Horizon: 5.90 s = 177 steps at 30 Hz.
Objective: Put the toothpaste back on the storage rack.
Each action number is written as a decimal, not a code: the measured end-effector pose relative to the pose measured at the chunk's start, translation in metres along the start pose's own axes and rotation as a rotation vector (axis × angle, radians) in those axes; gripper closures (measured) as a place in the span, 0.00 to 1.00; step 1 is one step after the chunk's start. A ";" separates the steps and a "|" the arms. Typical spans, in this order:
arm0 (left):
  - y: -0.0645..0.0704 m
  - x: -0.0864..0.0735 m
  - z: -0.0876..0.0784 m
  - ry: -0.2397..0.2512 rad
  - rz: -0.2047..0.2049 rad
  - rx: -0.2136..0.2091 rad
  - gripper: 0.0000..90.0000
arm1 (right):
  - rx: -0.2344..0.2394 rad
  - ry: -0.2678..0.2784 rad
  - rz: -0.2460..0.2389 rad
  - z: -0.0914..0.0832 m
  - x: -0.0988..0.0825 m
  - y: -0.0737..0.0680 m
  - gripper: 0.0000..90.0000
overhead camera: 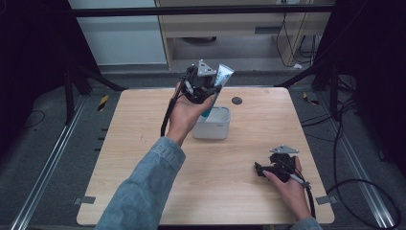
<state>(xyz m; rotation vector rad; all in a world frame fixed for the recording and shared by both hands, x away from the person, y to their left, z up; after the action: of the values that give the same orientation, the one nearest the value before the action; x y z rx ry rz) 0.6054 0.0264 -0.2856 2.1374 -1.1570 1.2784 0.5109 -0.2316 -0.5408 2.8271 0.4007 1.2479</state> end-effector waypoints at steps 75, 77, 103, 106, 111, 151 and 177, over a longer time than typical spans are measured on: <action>-0.038 -0.048 0.061 0.073 -0.048 0.044 0.87 | 0.008 -0.001 0.004 -0.001 0.000 -0.001 0.01; -0.038 -0.049 0.062 0.075 -0.051 0.043 0.87 | 0.007 -0.001 0.004 -0.001 0.000 -0.001 0.01; -0.042 -0.075 0.074 0.029 -0.071 0.037 0.87 | 0.009 0.000 0.010 -0.001 0.000 -0.001 0.01; -0.041 -0.077 0.076 0.024 -0.071 0.034 0.87 | 0.009 0.000 0.010 -0.001 0.000 -0.001 0.01; -0.041 -0.078 0.077 0.024 -0.074 0.035 0.87 | 0.009 -0.001 0.010 -0.001 0.000 -0.001 0.01; -0.033 -0.090 0.088 -0.054 -0.060 0.019 0.87 | 0.010 -0.001 0.010 -0.001 0.000 -0.001 0.01; -0.029 -0.102 0.089 -0.080 -0.067 0.003 0.86 | 0.009 -0.002 0.009 -0.001 0.000 -0.001 0.01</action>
<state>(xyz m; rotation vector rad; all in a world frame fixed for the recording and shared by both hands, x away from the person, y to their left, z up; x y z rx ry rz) 0.6519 0.0289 -0.4157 2.2278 -1.1050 1.1762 0.5104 -0.2305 -0.5403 2.8405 0.3945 1.2478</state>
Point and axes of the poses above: each handheld gripper's, and its own axes: z roughly forward along the jaws, x roughly out of its top, y roughly to its right, the point moved 4 cm from there along z, roughly forward along the jaws, and after that the axes turned 9 degrees about -x, right-handed, at the moved point
